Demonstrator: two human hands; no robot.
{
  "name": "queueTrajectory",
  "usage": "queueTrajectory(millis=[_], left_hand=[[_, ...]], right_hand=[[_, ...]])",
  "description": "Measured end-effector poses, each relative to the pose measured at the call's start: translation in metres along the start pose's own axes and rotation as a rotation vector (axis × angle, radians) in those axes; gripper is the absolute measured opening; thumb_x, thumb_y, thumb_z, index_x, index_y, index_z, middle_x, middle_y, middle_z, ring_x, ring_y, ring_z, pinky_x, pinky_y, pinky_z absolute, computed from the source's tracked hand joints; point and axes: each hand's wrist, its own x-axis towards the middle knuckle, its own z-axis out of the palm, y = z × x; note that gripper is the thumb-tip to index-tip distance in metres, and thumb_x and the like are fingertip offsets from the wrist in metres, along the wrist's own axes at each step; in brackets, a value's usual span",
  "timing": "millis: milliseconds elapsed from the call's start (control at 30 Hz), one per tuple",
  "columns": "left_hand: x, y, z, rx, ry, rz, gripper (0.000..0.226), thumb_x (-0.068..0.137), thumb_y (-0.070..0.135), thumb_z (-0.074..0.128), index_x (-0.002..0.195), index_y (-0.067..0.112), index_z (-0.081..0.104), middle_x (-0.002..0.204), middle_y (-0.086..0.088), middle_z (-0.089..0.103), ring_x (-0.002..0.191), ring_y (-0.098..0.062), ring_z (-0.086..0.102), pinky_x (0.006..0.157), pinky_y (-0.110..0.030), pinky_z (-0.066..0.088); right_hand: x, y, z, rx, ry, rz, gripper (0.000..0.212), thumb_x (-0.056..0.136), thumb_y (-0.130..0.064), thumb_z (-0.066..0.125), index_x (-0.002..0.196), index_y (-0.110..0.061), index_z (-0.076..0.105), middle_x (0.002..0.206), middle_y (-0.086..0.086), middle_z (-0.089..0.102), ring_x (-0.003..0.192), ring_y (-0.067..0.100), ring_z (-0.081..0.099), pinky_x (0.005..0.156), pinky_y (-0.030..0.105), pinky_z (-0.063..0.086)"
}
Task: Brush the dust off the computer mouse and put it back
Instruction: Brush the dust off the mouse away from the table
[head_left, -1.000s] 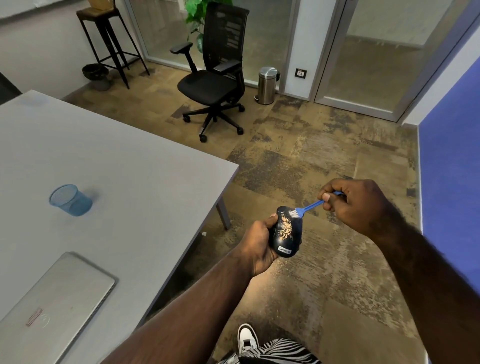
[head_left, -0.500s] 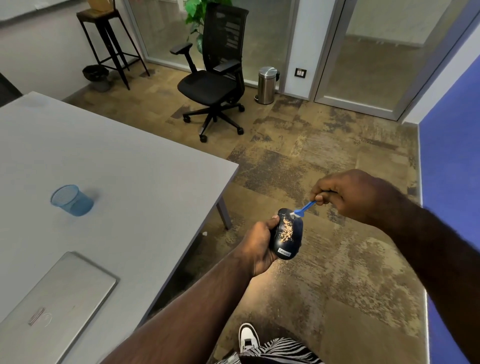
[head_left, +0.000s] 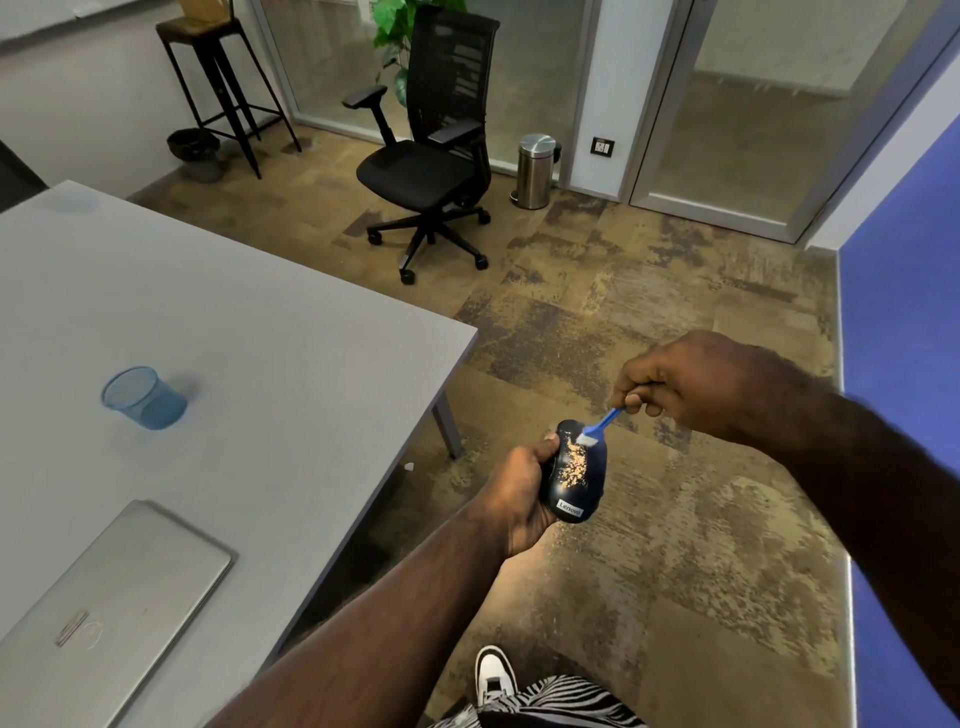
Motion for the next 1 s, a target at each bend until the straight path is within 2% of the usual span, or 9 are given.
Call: queueTrajectory(millis=[67,233,333,467,567,667,733,867,1000], left_hand=[[0.000,0.001,0.000,-0.016,-0.011,0.008,0.045,0.104,0.027,0.028,0.132,-0.001,0.051,0.120,-0.020,0.056,0.092,-0.028,0.056,0.087,-0.038,0.044],[0.002,0.002,-0.003,-0.047,-0.009,0.007,0.047,0.104,0.028,0.028,0.132,-0.002,0.051,0.120,-0.021,0.056,0.092,-0.028,0.056,0.084,-0.038,0.046],[0.004,0.003,-0.005,-0.104,-0.019,-0.011,0.046,0.104,0.029,0.027,0.129,-0.001,0.052,0.120,-0.021,0.055,0.095,-0.032,0.056,0.087,-0.042,0.046],[0.009,0.005,-0.007,-0.138,-0.014,0.003,0.042,0.104,0.030,0.028,0.116,0.003,0.058,0.108,-0.019,0.060,0.087,-0.031,0.059,0.085,-0.045,0.048],[0.013,0.005,-0.009,-0.167,-0.002,0.011,0.044,0.104,0.031,0.027,0.113,0.002,0.059,0.102,-0.018,0.062,0.084,-0.030,0.059,0.082,-0.045,0.049],[0.018,0.004,-0.008,-0.191,0.008,0.005,0.044,0.104,0.031,0.027,0.111,0.003,0.061,0.098,-0.014,0.066,0.083,-0.028,0.061,0.079,-0.043,0.049],[0.019,0.003,-0.006,-0.204,0.011,-0.002,0.043,0.104,0.030,0.028,0.113,0.003,0.060,0.097,-0.013,0.066,0.081,-0.026,0.061,0.078,-0.043,0.048],[0.020,0.001,-0.003,-0.208,0.002,-0.008,0.045,0.105,0.030,0.027,0.120,0.000,0.057,0.101,-0.016,0.063,0.083,-0.027,0.060,0.082,-0.042,0.048],[0.018,0.001,-0.003,-0.190,-0.013,0.001,0.044,0.104,0.029,0.028,0.125,0.001,0.055,0.103,-0.016,0.063,0.085,-0.027,0.060,0.083,-0.044,0.049]], right_hand=[[0.001,0.002,0.002,-0.025,0.034,0.007,0.023,0.096,-0.016,0.054,0.105,-0.030,0.071,0.081,-0.021,0.061,0.071,-0.006,0.054,0.066,0.019,0.042],[-0.005,0.007,0.005,0.042,0.019,0.021,0.023,0.095,-0.015,0.056,0.102,-0.030,0.072,0.086,-0.017,0.069,0.075,-0.002,0.062,0.070,0.023,0.051],[-0.011,0.019,0.010,0.152,0.181,0.061,0.022,0.094,-0.011,0.058,0.101,-0.026,0.073,0.080,-0.016,0.067,0.075,0.001,0.064,0.065,0.019,0.049],[-0.024,0.032,0.022,0.355,0.353,0.090,0.024,0.092,-0.006,0.061,0.102,-0.024,0.072,0.080,-0.014,0.072,0.069,-0.002,0.068,0.063,0.015,0.051],[-0.037,0.029,0.037,0.516,0.305,0.051,0.027,0.088,0.000,0.064,0.094,-0.025,0.071,0.074,-0.013,0.074,0.067,-0.001,0.070,0.062,0.014,0.054],[-0.043,0.019,0.057,0.565,0.217,0.021,0.029,0.088,0.001,0.065,0.091,-0.027,0.071,0.076,-0.021,0.073,0.067,0.001,0.070,0.063,0.013,0.054],[-0.042,0.015,0.069,0.580,0.222,0.039,0.029,0.088,0.001,0.065,0.090,-0.027,0.072,0.070,-0.016,0.073,0.067,0.002,0.070,0.066,0.017,0.056],[-0.037,0.018,0.082,0.584,0.385,0.108,0.021,0.089,-0.001,0.064,0.094,-0.018,0.075,0.071,-0.014,0.073,0.063,0.000,0.070,0.062,0.009,0.052],[-0.029,0.032,0.087,0.549,0.535,0.252,0.016,0.091,-0.003,0.062,0.098,-0.011,0.074,0.073,-0.007,0.073,0.062,0.001,0.068,0.062,0.008,0.052]])
